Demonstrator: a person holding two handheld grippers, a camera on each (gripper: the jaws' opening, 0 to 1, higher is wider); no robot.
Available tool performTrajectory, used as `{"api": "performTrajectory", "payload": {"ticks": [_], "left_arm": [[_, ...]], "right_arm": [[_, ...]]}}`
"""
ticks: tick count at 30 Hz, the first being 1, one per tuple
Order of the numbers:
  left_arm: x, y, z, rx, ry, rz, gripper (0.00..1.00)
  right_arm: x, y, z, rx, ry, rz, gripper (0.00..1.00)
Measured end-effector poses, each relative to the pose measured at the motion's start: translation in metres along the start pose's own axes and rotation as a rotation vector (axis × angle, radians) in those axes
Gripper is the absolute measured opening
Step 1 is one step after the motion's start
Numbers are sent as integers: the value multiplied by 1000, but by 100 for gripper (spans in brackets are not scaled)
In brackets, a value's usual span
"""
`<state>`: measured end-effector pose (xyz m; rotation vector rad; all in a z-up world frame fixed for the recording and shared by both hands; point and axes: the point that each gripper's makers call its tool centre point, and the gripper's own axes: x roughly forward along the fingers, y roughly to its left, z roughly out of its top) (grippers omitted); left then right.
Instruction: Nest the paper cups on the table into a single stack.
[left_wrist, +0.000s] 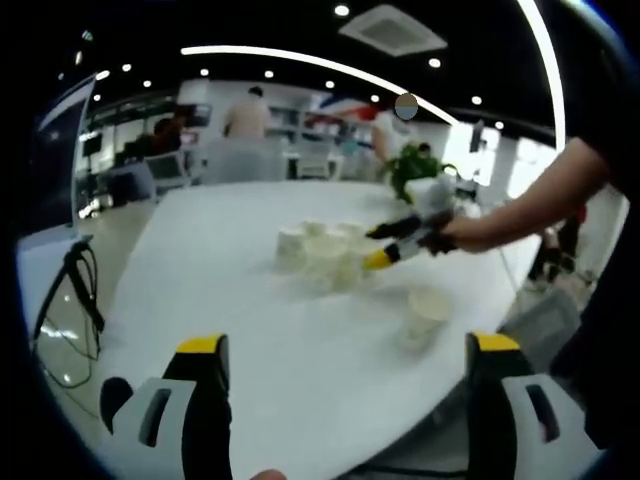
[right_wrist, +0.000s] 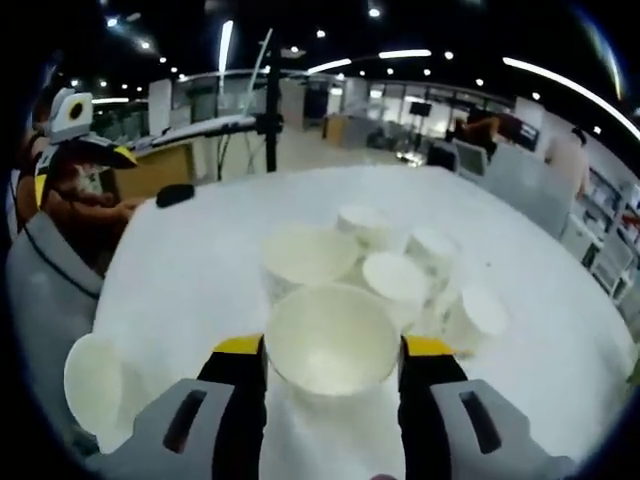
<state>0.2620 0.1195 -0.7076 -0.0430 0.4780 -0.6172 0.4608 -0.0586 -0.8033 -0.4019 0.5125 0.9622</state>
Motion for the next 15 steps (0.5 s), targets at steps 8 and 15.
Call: {"api": "performTrajectory", "payload": {"ticks": [8, 15], "left_arm": [[2, 0, 3, 0, -13, -5, 97], [3, 0, 4, 4, -20, -12, 97]], "right_arm": [[-6, 4, -1, 4, 2, 1, 46], [-19, 2, 3, 6, -7, -14, 44]]}}
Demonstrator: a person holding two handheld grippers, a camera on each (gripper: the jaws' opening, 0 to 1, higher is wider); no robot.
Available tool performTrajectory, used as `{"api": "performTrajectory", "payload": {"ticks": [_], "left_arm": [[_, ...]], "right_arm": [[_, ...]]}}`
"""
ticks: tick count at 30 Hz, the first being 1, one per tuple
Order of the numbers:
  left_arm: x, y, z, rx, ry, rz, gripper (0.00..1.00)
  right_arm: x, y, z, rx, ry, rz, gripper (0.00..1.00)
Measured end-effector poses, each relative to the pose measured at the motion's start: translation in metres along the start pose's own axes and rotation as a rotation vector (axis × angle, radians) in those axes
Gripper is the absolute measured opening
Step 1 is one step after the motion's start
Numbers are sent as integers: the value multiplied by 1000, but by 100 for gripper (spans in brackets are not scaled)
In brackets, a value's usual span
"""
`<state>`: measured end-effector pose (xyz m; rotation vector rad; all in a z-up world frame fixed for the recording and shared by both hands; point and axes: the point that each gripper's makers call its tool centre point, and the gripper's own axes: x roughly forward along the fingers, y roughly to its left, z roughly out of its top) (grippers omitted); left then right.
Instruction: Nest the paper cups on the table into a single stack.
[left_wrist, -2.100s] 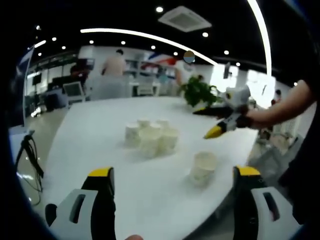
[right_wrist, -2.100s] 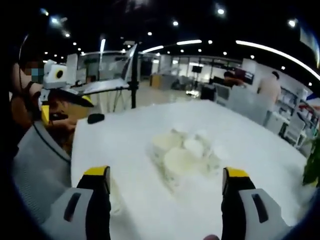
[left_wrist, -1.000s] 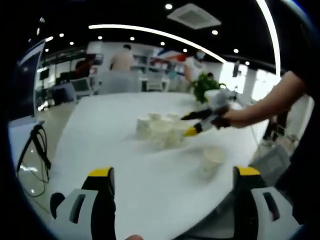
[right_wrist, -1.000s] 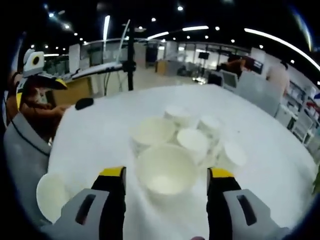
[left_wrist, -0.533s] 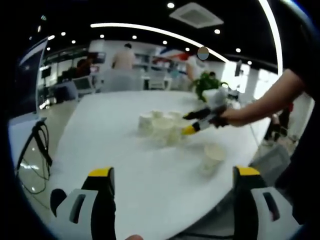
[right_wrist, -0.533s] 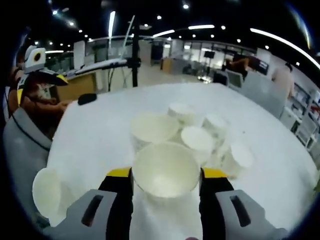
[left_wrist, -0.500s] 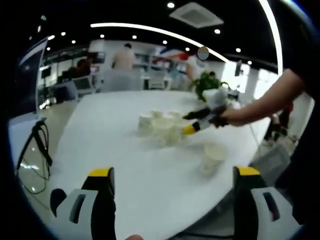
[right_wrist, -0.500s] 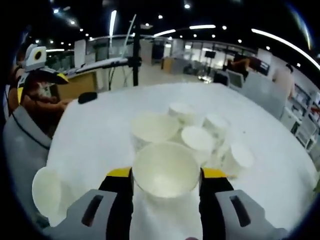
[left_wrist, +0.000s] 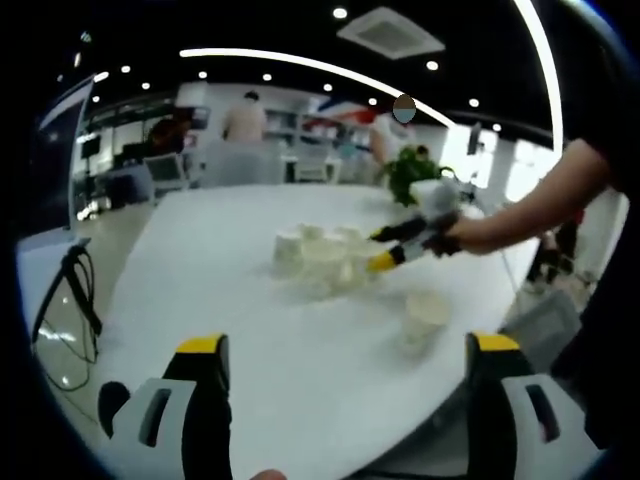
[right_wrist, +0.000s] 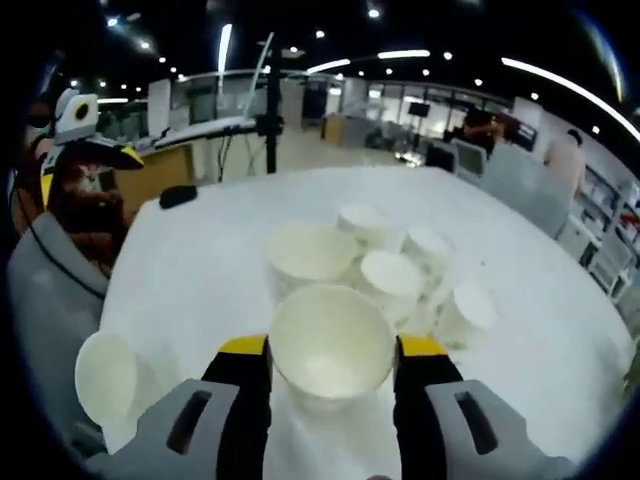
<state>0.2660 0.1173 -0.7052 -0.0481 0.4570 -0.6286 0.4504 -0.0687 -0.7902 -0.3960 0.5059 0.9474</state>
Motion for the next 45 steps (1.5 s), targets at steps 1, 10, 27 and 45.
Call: {"api": "performTrajectory", "payload": {"ticks": [1, 10, 27, 45], "left_arm": [[0, 0, 1, -1, -3, 0, 97], [3, -3, 3, 6, -20, -24, 97], [11, -7, 14, 43, -33, -76, 97], [12, -2, 11, 38, -36, -82, 97]], "right_arm": [[-3, 1, 2, 3, -1, -1, 44], [-19, -1, 1, 3, -15, -21, 41], [-75, 14, 51, -19, -124, -52, 41], [-129, 58, 127, -105, -283, -11, 41]]}}
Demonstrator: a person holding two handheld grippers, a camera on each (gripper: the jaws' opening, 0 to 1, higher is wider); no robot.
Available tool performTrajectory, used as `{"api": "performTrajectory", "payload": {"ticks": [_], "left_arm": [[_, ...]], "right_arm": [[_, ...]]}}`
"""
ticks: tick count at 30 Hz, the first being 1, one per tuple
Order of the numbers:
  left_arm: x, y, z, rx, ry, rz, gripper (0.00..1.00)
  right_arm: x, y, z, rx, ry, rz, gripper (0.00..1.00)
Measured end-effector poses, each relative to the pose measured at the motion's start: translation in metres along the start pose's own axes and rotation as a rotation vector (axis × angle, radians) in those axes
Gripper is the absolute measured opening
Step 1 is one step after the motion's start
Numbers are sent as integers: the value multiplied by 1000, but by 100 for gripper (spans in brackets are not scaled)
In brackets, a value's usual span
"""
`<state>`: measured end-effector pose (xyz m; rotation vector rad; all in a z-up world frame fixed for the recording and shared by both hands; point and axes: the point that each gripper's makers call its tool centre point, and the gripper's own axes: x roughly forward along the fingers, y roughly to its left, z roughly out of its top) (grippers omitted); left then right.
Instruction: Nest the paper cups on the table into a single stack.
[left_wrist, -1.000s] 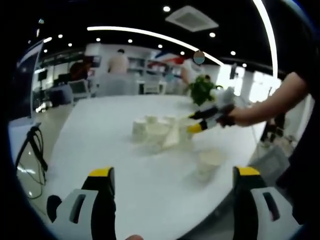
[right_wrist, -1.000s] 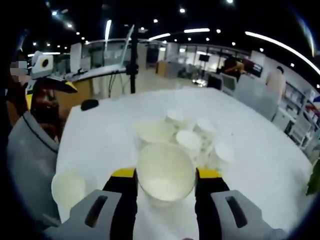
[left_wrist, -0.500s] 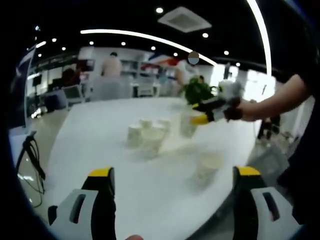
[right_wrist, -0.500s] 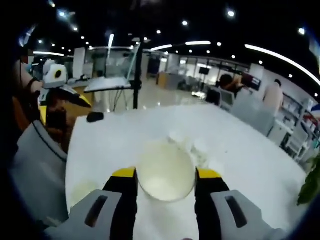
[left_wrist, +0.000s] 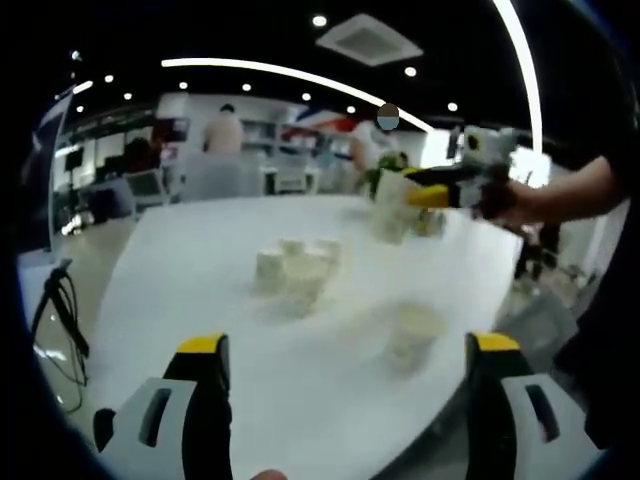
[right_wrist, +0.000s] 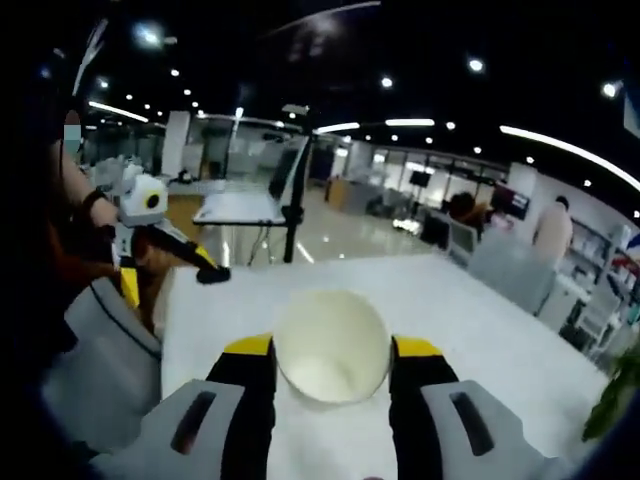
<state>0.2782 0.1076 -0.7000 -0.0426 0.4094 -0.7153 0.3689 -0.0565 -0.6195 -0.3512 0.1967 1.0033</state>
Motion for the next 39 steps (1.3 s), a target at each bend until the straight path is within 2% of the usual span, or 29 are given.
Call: {"api": "performTrajectory", "payload": {"ticks": [6, 16, 27, 39], "left_arm": [[0, 1, 0, -9, -5, 5, 97], [1, -1, -2, -8, -1, 0, 97], [-1, -2, -4, -8, 4, 4, 97], [-4, -4, -9, -13, 18, 11, 97]], "right_arm": [[-10, 23, 9, 1, -21, 43, 40], [-17, 59, -12, -33, 25, 104, 40], [-15, 71, -25, 6, 35, 108, 40], [-10, 79, -57, 47, 74, 119, 40]]}}
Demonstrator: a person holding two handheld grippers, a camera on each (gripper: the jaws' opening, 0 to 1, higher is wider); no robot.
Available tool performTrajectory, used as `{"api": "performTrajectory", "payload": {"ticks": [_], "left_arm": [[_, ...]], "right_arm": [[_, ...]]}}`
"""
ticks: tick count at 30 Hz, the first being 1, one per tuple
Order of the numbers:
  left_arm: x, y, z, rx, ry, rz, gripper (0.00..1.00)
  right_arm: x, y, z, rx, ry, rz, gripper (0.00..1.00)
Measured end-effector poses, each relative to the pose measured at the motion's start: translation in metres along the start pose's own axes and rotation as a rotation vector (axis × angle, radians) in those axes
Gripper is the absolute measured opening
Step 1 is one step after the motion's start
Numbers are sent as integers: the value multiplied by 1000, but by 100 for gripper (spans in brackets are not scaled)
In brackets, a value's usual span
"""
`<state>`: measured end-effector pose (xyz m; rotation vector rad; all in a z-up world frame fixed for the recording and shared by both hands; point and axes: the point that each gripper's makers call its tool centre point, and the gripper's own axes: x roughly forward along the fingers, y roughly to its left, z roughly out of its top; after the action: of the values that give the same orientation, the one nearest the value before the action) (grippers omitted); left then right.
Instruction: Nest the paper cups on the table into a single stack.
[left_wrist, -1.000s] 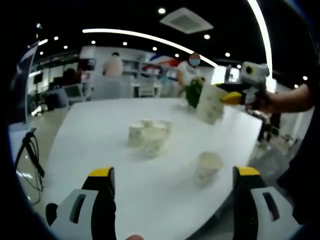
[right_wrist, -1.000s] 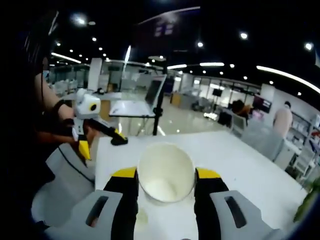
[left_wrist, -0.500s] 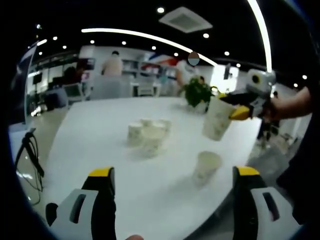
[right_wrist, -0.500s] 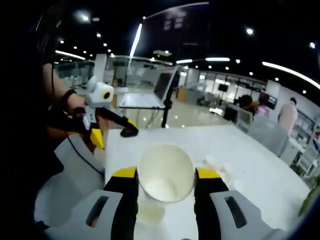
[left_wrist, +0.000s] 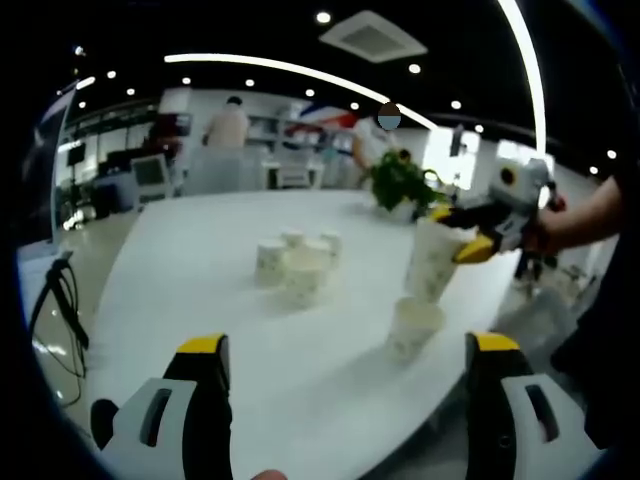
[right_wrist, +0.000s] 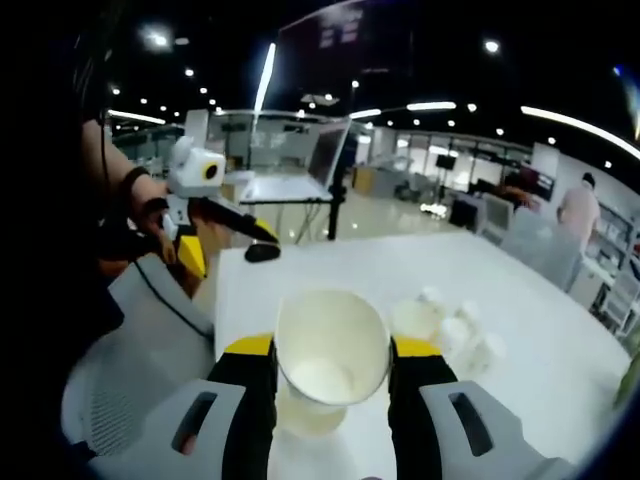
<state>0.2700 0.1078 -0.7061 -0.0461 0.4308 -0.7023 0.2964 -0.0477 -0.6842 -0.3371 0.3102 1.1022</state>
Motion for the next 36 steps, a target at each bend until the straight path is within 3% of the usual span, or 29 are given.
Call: {"api": "performTrajectory", "payload": {"ticks": [19, 36], "left_arm": [[-2, 0, -4, 4, 20, 8, 97], [-4, -2, -3, 5, 25, 12, 97]], "right_arm": [[24, 11, -48, 9, 82, 36, 41], [32, 18, -71, 11, 138, 41, 45]]}}
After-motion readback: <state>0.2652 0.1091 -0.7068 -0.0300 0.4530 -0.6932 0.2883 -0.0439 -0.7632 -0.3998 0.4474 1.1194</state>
